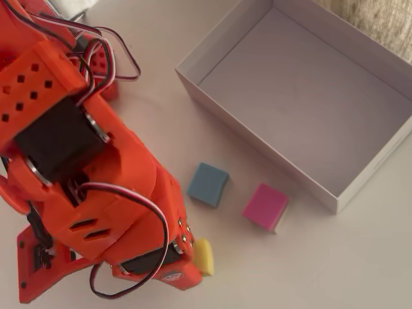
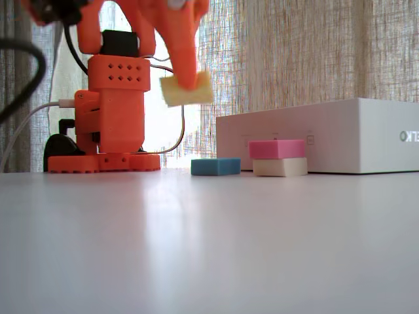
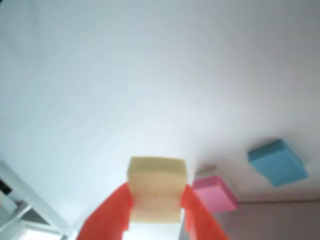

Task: Grasp the yellow cuboid and put it in the bin.

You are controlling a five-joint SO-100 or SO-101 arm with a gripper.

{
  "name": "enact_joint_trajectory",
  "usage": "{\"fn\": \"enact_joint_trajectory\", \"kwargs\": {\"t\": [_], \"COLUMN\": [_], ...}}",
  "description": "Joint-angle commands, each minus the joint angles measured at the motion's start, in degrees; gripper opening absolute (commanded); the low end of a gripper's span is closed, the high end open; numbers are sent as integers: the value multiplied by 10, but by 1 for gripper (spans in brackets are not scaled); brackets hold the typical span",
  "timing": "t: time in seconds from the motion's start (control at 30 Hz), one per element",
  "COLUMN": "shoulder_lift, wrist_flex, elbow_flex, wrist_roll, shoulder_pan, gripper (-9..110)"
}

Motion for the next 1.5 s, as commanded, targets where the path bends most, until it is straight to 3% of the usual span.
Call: {"fn": "enact_joint_trajectory", "kwargs": {"t": [0.0, 0.13, 0.27, 0.5, 0.6, 0.73, 0.83, 1.0, 1.2, 1.37, 1.47], "shoulder_lift": [100, 183, 203, 207, 250, 309, 379, 504, 697, 774, 773], "wrist_flex": [14, 23, 74, -25, -97, -131, -187, -295, -395, -291, -216], "elbow_flex": [-71, -77, -56, 104, 202, 280, 349, 438, 469, 495, 506], "wrist_roll": [-123, -248, -298, -348, -349, -349, -350, -352, -346, -306, -292], "shoulder_pan": [-80, -211, -338, -409, -407, -408, -397, -365, -224, -92, -54], "gripper": [-8, -8, -8, -8, 3, 29, 43, 52, 38, 26, 25]}}
